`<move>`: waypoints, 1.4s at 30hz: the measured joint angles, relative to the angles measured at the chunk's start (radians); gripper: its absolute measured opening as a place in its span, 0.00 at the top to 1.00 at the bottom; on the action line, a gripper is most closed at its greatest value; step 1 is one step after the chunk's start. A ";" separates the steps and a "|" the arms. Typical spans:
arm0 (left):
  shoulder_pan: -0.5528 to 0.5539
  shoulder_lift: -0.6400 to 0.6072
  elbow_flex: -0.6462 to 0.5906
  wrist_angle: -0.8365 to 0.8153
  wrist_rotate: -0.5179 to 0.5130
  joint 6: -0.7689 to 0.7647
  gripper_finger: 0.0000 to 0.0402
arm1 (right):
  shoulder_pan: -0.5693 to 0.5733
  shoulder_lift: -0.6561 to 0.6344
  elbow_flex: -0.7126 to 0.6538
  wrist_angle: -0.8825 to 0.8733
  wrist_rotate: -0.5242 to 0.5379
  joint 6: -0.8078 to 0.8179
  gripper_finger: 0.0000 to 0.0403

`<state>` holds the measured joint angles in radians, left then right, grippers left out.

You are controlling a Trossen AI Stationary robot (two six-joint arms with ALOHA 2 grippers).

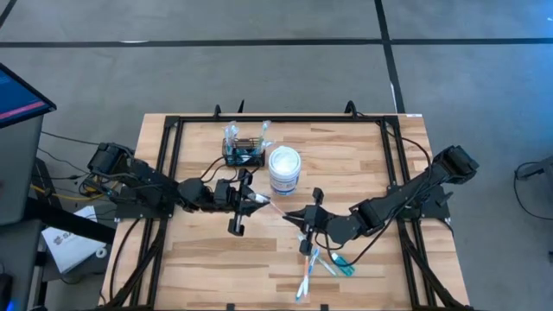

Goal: Pick & Place toothbrushing station
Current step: Put the top orange toothbrush into the mesh organizer

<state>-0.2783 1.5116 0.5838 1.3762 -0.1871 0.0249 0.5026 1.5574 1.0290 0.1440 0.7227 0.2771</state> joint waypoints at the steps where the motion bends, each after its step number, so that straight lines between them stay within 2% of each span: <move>1: 0.000 0.000 0.000 0.000 -0.001 -0.003 0.97 | 0.000 0.000 0.000 0.000 0.000 0.000 0.97; 9: -0.002 0.000 0.000 0.002 -0.004 -0.013 0.98 | 0.000 0.000 0.000 -0.016 0.003 0.003 0.85; 18: -0.003 -0.004 -0.001 -0.016 -0.013 -0.023 0.99 | 0.000 0.000 0.000 -0.054 0.003 0.003 0.81; 25: -0.012 -0.186 -0.066 -0.214 -0.052 -0.055 0.99 | 0.008 0.000 0.000 -0.062 0.008 0.003 0.81; 28: -0.026 -0.284 -0.106 -0.292 -0.098 -0.056 0.99 | 0.008 0.000 0.000 -0.059 0.008 0.003 0.81; 34: -0.039 -0.408 -0.190 -0.347 -0.227 -0.032 0.99 | 0.007 0.000 0.000 -0.054 0.009 0.003 0.81; 42: -0.039 -0.499 -0.262 -0.371 -0.417 0.038 0.99 | 0.007 0.000 0.000 -0.054 0.009 0.003 0.81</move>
<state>-0.3168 1.0122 0.3222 1.0047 -0.6046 0.0628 0.5098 1.5578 1.0290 0.0898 0.7315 0.2806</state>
